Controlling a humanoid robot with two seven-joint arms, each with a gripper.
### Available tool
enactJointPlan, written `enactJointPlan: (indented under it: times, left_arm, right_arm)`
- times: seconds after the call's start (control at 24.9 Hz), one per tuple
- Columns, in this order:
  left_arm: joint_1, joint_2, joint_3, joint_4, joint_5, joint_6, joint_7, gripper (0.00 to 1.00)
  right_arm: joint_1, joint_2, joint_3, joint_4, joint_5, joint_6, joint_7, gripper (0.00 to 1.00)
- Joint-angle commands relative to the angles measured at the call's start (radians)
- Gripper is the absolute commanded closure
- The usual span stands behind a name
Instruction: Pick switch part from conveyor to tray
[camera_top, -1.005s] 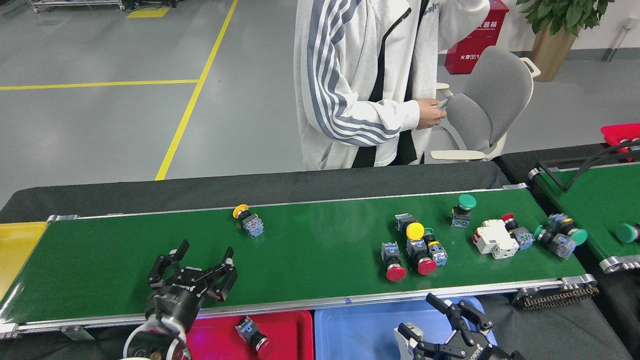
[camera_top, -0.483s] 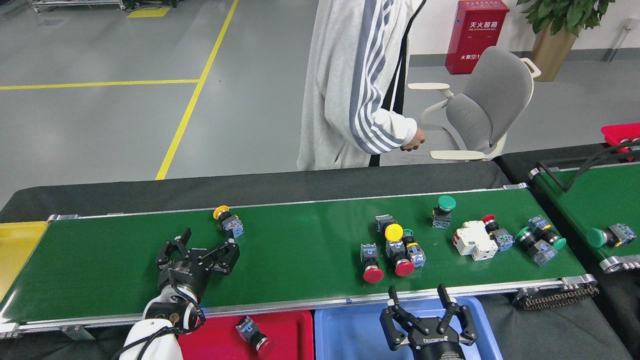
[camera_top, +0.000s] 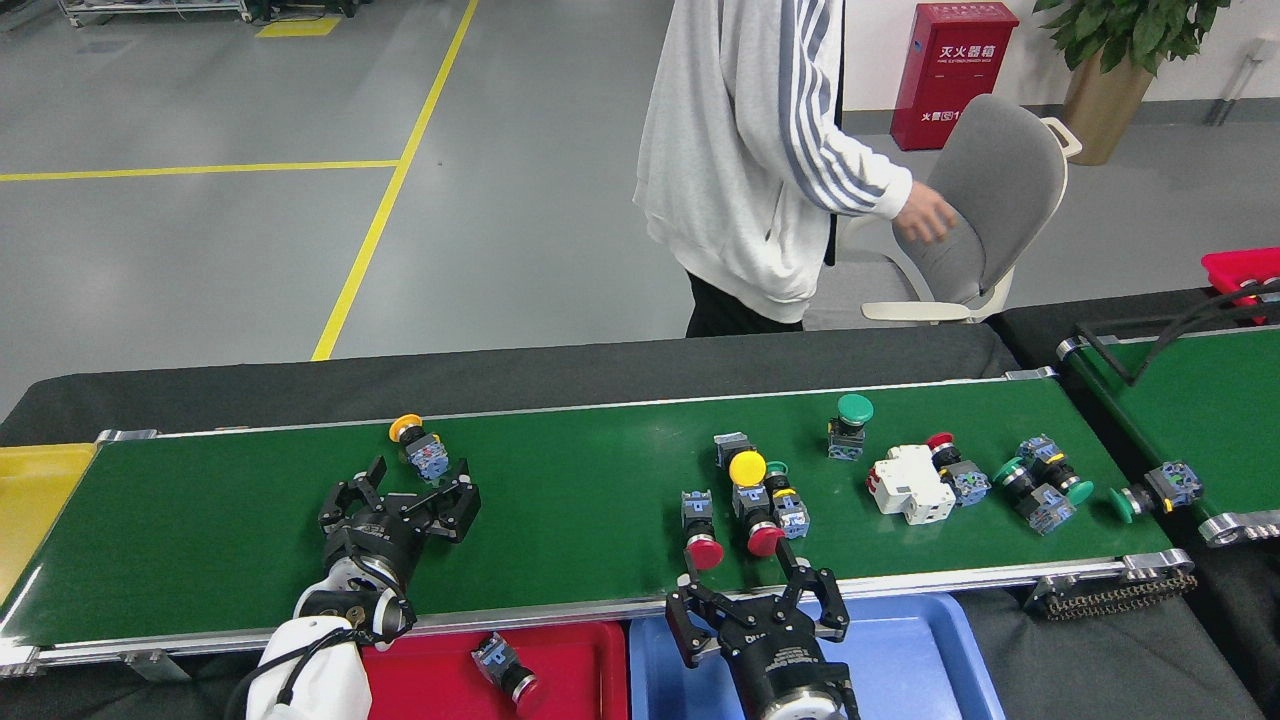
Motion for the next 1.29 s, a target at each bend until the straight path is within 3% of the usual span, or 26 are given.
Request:
enactJointPlan:
  times: [0.0,0.08,0.28,0.36,0.52,0.56,0.6,0.72,0.8,0.84,0.93,0.97,1.05,1.09,1.13,1.25]
  left_arm:
    - [-0.051,0.005,-0.001,0.037,-0.001,0.034,0.018,0.00]
    - [-0.078,0.006,-0.001,0.083,-0.003,0.055,0.020,0.08]
    - [-0.086,0.014,0.004,0.115,0.005,0.060,0.049,0.82]
    - [-0.086,0.017,0.004,0.135,0.007,0.060,0.076,0.91]
    - [-0.038,0.019,-0.001,0.099,0.005,0.043,0.127,0.96]
    - [-0.012,0.020,-0.001,0.052,0.005,0.006,0.127,0.95]
    - [0.021,0.023,0.004,-0.014,0.005,-0.044,0.125,0.95]
    - [0.199,0.075,0.008,-0.289,0.008,-0.264,0.116,0.93]
    - [0.382,0.137,0.035,-0.502,0.013,-0.426,0.116,0.90]
    - [0.463,0.152,0.058,-0.583,0.028,-0.489,0.116,0.89]
    - [0.606,0.166,0.107,-0.700,0.073,-0.620,0.116,0.85]
    - [0.675,0.163,0.136,-0.746,0.094,-0.686,0.115,0.79]
    - [0.772,0.149,0.185,-0.806,0.103,-0.705,0.115,0.40]
    - [0.802,0.144,0.206,-0.829,0.109,-0.705,0.115,0.11]
    - [0.815,0.126,0.225,-0.835,0.119,-0.705,0.119,0.00]
    - [0.833,0.089,0.268,-0.832,0.168,-0.705,0.121,0.00]
  right_arm:
    - [-0.025,0.009,0.026,0.021,-0.003,0.015,0.017,0.03]
    - [-0.042,0.009,0.045,0.052,-0.006,0.015,0.019,0.03]
    - [-0.102,0.011,0.051,0.112,-0.068,0.017,0.019,0.03]
    - [-0.143,0.013,0.051,0.151,-0.081,0.018,0.017,0.03]
    - [-0.231,0.014,0.051,0.240,-0.131,0.018,0.016,0.03]
    - [-0.248,0.016,0.051,0.265,-0.137,0.017,0.016,0.05]
    - [-0.260,0.016,0.054,0.288,-0.141,0.015,0.016,0.16]
    - [-0.297,0.016,0.077,0.351,-0.140,0.005,0.017,0.73]
    - [-0.301,0.016,0.080,0.354,-0.141,0.000,0.013,0.93]
    - [-0.301,0.016,0.082,0.351,-0.141,-0.006,0.013,0.98]
    - [-0.301,0.016,0.082,0.348,-0.141,-0.012,0.010,0.98]
    - [-0.301,0.016,0.082,0.345,-0.141,-0.014,0.003,0.99]
    - [-0.297,0.013,0.082,0.325,-0.141,-0.014,-0.004,0.99]
    - [-0.294,0.009,0.085,0.306,-0.141,-0.014,-0.006,0.98]
    - [-0.287,0.006,0.088,0.286,-0.140,-0.015,-0.006,0.99]
    - [-0.260,0.003,0.114,0.219,-0.138,-0.044,-0.006,0.99]
